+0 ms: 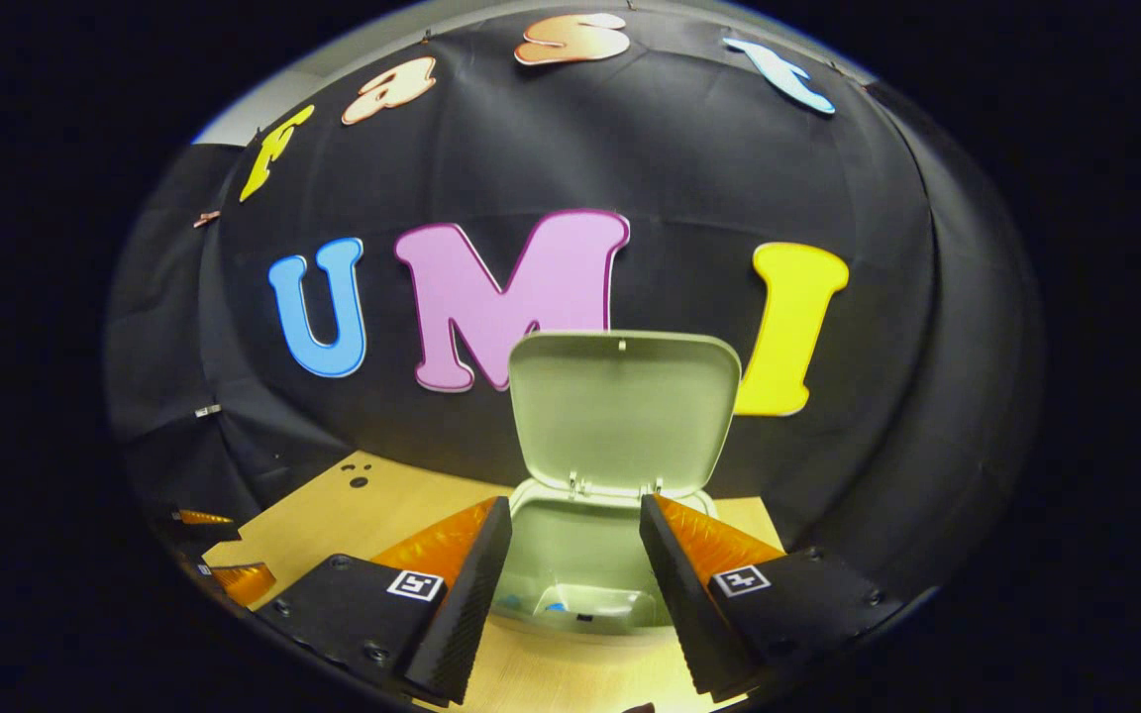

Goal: Press the lid of the desktop garbage bin to open it, pick up the crumpled paper on the desktop and throw it into the bin, then pick up the pop can on the desktop and drop it into the bin, and finally close the garbage bin lid.

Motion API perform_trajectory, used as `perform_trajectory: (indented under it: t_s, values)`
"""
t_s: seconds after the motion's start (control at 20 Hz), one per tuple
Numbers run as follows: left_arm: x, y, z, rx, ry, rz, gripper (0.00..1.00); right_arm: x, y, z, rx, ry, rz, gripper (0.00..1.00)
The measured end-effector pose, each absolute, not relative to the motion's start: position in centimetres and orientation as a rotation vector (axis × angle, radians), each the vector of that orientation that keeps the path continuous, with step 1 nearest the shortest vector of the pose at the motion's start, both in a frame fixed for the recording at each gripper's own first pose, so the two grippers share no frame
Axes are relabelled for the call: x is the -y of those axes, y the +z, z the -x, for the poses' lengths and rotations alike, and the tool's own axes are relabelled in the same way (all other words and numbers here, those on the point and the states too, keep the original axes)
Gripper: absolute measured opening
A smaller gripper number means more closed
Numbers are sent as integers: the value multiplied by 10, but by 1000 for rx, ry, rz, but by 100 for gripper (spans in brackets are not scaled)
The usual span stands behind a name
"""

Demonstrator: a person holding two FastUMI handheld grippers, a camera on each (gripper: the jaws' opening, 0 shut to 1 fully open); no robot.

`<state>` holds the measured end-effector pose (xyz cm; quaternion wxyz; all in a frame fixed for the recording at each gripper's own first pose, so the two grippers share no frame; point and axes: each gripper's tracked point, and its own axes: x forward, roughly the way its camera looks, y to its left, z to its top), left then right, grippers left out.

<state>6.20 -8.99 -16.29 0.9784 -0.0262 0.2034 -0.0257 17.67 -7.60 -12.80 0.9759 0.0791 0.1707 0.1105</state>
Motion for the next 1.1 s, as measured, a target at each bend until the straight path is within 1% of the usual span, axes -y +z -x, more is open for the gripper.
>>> perform_trajectory:
  t_s: [0.15, 0.4, 0.45, 0.5, 0.55, 1.1]
  values:
    - [93, -160, -63, -404, -57, 61, 98, 82, -92, -190, -271, 216, -129, 84]
    - [94, -154, -61, -390, -62, 60, 98, 87, -50, -219, -190, 199, -85, 95]
    - [93, -154, -60, -390, -60, 62, 98, 86, -46, -227, -185, 198, -81, 95]
    - [92, -153, -59, -389, -57, 67, 100, 86, -43, -236, -178, 191, -74, 95]
    - [90, -154, -57, -392, -54, 72, 98, 87, -41, -245, -176, 186, -66, 95]
    - [70, -156, -47, -410, 26, 91, 98, 94, -69, -329, -222, 112, -79, 96]
